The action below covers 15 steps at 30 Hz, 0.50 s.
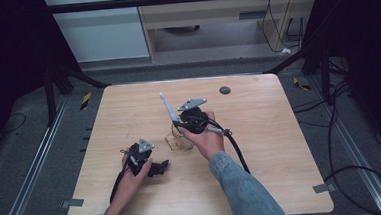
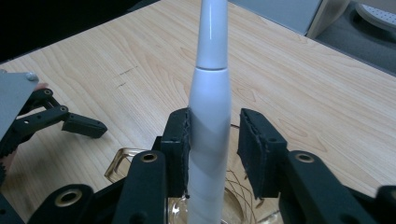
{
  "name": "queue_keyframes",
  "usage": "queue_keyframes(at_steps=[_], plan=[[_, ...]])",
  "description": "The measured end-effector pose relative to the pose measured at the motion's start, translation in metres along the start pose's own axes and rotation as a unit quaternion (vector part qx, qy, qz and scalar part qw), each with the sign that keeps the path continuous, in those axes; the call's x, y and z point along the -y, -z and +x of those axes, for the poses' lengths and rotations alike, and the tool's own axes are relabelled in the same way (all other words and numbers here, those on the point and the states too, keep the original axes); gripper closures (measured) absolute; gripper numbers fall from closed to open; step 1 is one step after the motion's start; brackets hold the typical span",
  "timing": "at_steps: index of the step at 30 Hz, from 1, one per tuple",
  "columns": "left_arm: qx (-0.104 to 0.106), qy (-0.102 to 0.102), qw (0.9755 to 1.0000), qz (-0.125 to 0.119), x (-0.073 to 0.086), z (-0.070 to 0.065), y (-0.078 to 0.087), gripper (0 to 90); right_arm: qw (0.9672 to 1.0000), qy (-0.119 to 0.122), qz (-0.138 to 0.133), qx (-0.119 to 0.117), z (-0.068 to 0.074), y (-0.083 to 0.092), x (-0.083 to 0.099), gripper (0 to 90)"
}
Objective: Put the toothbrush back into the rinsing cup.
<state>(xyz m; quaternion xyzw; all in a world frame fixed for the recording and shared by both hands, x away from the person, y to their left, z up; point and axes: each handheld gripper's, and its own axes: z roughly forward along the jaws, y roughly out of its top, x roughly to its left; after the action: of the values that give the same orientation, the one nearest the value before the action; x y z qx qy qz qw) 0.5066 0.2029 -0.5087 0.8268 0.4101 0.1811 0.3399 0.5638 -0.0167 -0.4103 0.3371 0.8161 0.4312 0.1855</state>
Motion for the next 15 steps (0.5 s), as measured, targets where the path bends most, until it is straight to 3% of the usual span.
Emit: queue_keyframes(at_steps=[15], plan=[[0.000, 0.000, 1.0000, 0.000, 0.0000, 0.0000, 0.0000, 0.0, 1.0000, 0.004, -0.003, -0.003, 0.0009, 0.0067, 0.0001, 65.1]])
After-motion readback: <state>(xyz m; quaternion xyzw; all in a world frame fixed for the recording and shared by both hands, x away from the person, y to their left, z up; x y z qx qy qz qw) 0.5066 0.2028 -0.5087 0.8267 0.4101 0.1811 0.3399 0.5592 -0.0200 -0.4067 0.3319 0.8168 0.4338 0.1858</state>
